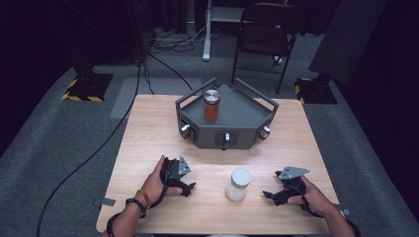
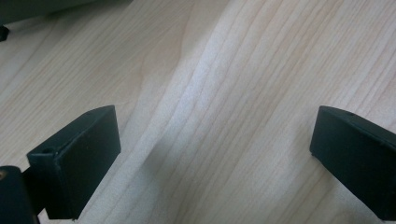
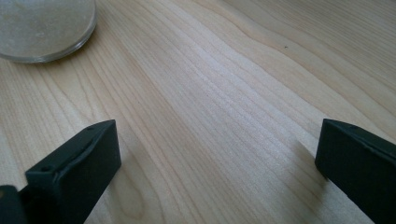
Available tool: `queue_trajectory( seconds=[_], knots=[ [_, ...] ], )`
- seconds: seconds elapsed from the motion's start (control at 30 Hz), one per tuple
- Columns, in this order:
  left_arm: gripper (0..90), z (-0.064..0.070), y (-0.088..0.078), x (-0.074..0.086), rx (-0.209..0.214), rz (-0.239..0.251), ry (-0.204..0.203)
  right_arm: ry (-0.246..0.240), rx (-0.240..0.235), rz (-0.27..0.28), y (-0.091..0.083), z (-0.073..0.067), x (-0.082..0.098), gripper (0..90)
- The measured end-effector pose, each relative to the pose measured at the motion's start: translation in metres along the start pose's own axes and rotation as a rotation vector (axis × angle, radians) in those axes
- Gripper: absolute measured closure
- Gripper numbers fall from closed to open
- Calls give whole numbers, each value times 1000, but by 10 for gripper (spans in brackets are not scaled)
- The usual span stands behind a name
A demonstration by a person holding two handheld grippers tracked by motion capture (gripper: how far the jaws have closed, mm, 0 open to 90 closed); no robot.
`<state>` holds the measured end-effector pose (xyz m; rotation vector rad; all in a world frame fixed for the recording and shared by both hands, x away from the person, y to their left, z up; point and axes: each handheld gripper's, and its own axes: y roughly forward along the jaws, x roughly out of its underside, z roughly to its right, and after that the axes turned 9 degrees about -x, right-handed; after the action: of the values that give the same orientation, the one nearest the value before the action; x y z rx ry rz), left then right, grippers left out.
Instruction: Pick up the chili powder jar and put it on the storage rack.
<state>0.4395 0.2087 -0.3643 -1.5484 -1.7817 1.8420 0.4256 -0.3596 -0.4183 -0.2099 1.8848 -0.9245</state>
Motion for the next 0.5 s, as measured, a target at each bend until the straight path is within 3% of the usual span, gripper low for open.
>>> queue_trajectory(
  seconds=[0.33,0.5],
  knots=[
    [3,-11,0,19,14,28,-72,-2,-2,0,0,1,0,0],
    [4,-18,3,26,41,39,-116,-6,-8,-2,0,2,0,0]
  ],
)
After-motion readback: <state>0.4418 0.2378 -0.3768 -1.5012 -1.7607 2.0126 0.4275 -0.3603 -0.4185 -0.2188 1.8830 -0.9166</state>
